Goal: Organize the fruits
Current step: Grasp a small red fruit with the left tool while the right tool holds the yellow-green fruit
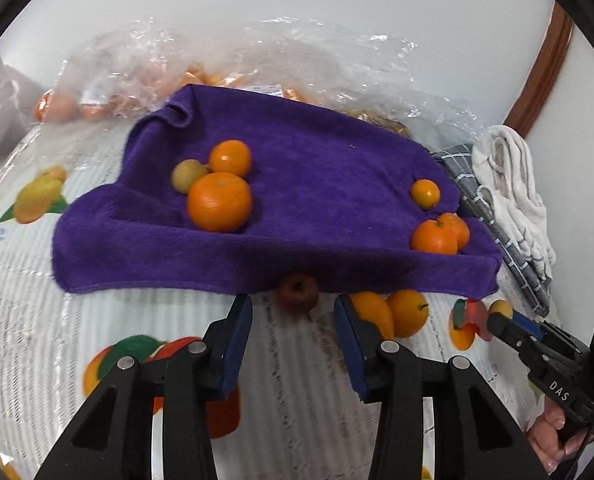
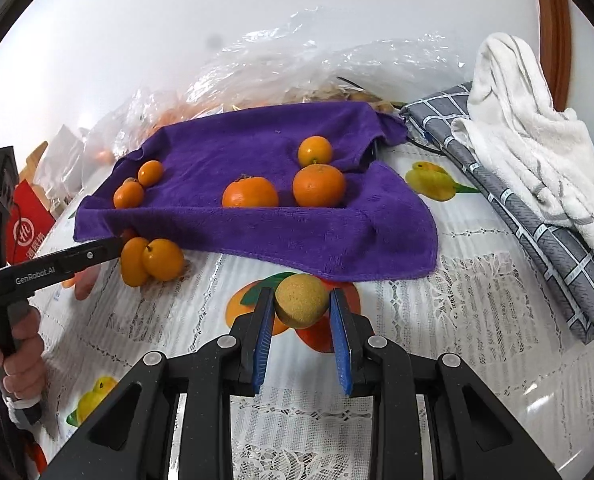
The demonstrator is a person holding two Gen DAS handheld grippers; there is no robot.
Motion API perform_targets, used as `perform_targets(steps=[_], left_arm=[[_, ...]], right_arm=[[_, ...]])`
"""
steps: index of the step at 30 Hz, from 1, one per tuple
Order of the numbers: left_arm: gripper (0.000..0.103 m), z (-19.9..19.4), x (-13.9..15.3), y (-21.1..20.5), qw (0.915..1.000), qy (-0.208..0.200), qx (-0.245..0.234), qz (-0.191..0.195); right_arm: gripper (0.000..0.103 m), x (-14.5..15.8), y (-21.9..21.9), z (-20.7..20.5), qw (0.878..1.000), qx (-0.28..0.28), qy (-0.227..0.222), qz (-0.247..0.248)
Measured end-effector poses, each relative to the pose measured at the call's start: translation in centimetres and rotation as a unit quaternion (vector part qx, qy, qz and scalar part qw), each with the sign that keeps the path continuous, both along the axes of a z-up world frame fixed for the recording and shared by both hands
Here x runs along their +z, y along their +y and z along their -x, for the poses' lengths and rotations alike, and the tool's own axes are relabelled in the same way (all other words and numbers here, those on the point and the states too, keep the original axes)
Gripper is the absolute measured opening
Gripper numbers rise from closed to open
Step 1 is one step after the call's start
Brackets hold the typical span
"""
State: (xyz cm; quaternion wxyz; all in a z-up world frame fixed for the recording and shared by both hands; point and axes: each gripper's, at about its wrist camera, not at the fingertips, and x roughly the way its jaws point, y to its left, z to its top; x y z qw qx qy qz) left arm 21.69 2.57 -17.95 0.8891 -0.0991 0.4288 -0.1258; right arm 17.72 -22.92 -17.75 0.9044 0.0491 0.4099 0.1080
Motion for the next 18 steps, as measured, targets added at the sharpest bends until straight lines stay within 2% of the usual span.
perform_targets(steps=[5,10,14,18], left_arm=[[0.038,-0.6,-0.2,0.0,0.9999,0.0,0.008,0.007],[0.023,-0.7,-0.4,0.0,0.9998,0.001,-0.002,0.021],[0.022,-0.6,-0.1,-0.1,0.9997,-0.003,-0.008,0.024],[0.023,-0.1,0.8,0.5,0.9985,-0.024,-0.004,0.049]], right_arm=[[0.028,-0.2,0.6,0.1,1.0,0.006,-0.001,0.012],[0.028,-0.6,1.0,0.0,1.0,0.009,0.002,0.021],[0.028,-0.6,1.0,-0.1,1.0,0.01,0.002,0.022],[0.028,-0.6,0.6,-0.1,1.0,0.011,-0.001,0.009]])
